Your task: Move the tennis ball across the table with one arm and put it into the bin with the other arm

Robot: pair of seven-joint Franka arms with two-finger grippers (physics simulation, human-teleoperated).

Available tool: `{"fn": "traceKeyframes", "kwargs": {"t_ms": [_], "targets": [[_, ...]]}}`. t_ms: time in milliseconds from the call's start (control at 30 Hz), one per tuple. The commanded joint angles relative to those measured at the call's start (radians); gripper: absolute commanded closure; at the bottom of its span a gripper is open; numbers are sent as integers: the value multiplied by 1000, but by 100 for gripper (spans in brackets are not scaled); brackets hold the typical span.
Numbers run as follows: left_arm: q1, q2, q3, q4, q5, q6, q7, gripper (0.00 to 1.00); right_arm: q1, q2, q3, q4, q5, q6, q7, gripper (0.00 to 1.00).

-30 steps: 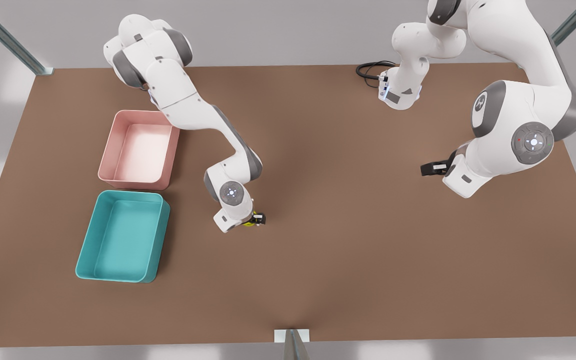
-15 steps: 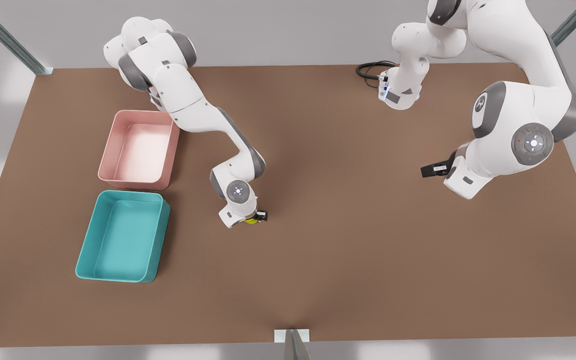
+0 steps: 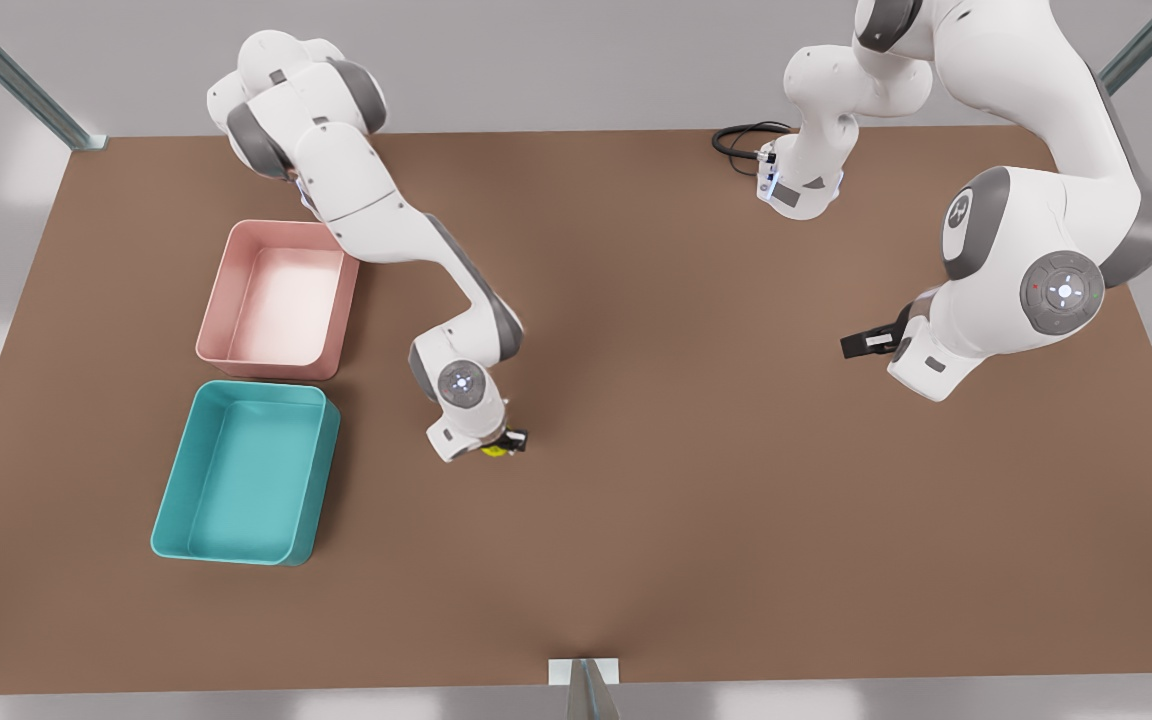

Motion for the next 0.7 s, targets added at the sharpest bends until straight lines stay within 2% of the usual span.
{"fn": "traceKeyframes", "kwargs": {"t_ms": [0, 133, 267, 433, 567, 600, 633, 667], "targets": [[0, -1, 0, 0, 1, -1, -17, 0, -24, -18, 0, 4, -4, -7, -100, 30], [2, -1, 0, 0, 1, -2, -17, 0, -125, -98, -3, 13, -1, -71, -319, 30], [2, -1, 0, 0, 1, -2, -17, 0, -274, -193, -16, 10, -35, -249, -571, 30], [2, 3, 0, 0, -1, -2, -17, 0, -460, -183, -20, 4, -83, -298, -749, 30], [2, 3, 0, 0, 1, -2, -17, 0, -536, -150, -20, 10, -83, -292, -809, 30], [2, 3, 0, 0, 1, -2, -19, 0, -562, -131, -20, 13, -83, -285, -836, 20], [2, 3, 0, 0, 1, -2, -19, 0, -575, -124, -20, 16, -83, -283, -844, 0], [2, 3, 0, 0, 1, -2, -19, 0, -576, -121, -20, 18, -80, -283, -851, 0]]}}
